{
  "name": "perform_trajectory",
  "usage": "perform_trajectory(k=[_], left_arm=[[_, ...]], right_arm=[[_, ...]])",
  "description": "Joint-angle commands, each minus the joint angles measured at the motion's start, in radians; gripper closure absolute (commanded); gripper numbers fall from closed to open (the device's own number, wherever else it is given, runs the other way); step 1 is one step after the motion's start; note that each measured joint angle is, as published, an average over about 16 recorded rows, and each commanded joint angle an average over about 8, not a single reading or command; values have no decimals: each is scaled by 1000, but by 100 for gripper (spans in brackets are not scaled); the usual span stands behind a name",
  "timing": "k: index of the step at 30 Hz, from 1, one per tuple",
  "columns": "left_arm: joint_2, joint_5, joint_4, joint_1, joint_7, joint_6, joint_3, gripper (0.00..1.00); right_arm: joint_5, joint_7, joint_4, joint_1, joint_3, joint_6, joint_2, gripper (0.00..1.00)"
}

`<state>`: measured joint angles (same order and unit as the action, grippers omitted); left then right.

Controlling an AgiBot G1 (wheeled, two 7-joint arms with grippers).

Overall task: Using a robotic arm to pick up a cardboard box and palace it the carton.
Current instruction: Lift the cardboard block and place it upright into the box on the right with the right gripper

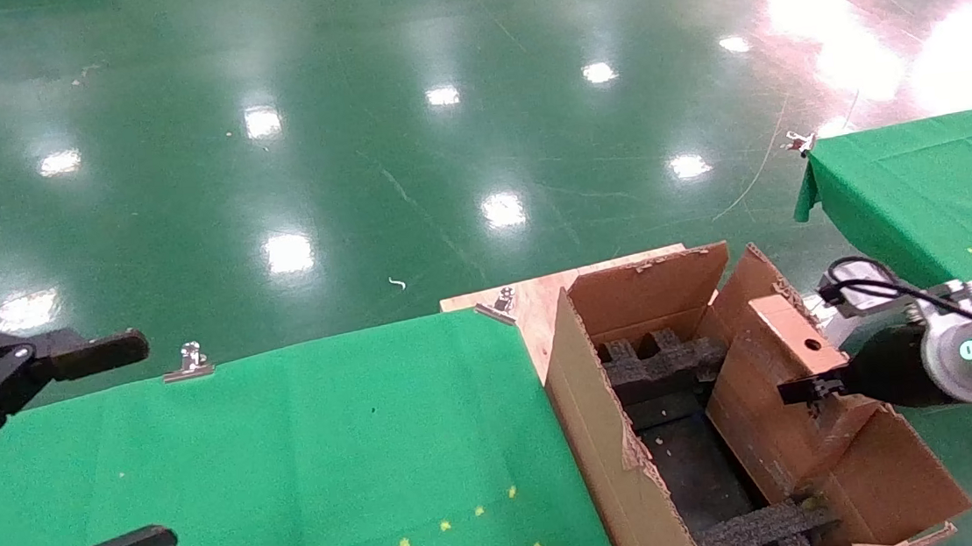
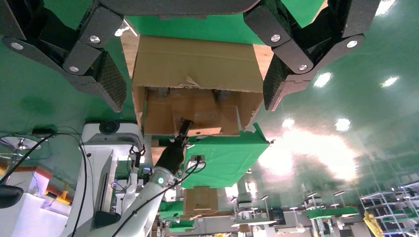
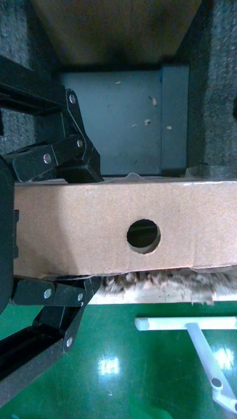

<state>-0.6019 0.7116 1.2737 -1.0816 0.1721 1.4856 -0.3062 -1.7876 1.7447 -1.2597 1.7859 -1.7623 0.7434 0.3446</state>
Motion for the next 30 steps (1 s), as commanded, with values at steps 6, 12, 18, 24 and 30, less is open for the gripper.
perform_trajectory(k=[6,12,18,24,30], left_arm=[[0,0,0,0,0,0,0,0],[0,0,0,0,0,0,0,0],[0,0,0,0,0,0,-1,0],[0,-1,0,0,0,0,-1,0],[0,-1,0,0,-1,0,-1,0]], right_arm=[[23,-25,81,-65,-19,-64,64,100],[66,-74,170,-117,-28,-104,121,100],[122,-131,249,-161,-29,-123,169,100],[182,-200,320,-198,-24,-124,210,100],[242,-270,385,-224,-14,-108,242,100]])
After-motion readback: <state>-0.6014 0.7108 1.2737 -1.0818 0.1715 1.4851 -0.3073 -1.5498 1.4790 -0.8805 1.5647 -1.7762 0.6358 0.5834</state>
